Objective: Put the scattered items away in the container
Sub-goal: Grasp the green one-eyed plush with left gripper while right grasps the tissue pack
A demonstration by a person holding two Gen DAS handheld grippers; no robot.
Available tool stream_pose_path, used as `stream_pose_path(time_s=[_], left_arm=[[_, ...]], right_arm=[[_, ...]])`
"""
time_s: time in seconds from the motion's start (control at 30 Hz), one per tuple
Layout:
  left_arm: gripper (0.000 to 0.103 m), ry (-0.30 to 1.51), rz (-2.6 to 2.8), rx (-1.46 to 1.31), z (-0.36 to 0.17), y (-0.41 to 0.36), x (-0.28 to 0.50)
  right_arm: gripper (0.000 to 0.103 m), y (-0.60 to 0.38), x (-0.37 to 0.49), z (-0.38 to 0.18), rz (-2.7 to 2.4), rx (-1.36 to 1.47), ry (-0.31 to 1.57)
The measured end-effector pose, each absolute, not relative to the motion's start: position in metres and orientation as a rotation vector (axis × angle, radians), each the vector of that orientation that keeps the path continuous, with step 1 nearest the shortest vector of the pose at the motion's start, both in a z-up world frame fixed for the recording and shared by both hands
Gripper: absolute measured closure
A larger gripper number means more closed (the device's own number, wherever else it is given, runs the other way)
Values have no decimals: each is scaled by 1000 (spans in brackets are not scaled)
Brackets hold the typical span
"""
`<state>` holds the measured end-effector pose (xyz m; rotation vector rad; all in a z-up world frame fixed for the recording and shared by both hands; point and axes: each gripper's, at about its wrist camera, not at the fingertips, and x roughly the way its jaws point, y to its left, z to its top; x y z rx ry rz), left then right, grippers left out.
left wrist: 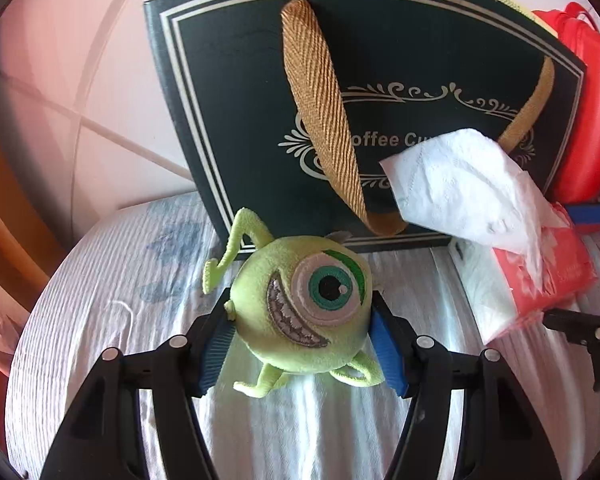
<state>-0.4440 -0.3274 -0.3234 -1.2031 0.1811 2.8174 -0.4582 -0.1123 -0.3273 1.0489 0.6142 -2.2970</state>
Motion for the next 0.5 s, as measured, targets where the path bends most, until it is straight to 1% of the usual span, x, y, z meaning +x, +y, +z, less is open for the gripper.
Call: stream_pose_path(time_s=[0.2, 0.4, 0.47, 0.5], left_arm=[[41, 187, 2816, -1181, -319, -334, -422], [41, 177, 2840, -1174, -314, -351, -406], [41, 170, 2848, -1181, -312, -360, -399], [41, 171, 2853, -1186, -312, -363, -394]], right_arm=[[0, -138, -453, -332, -2190, 1008, 740], [1, -158, -436, -343, -2152, 1030, 706], [25, -162, -427, -346, -2145, 1052, 686], [28, -163, -423, -346, -2156, 1060, 667]])
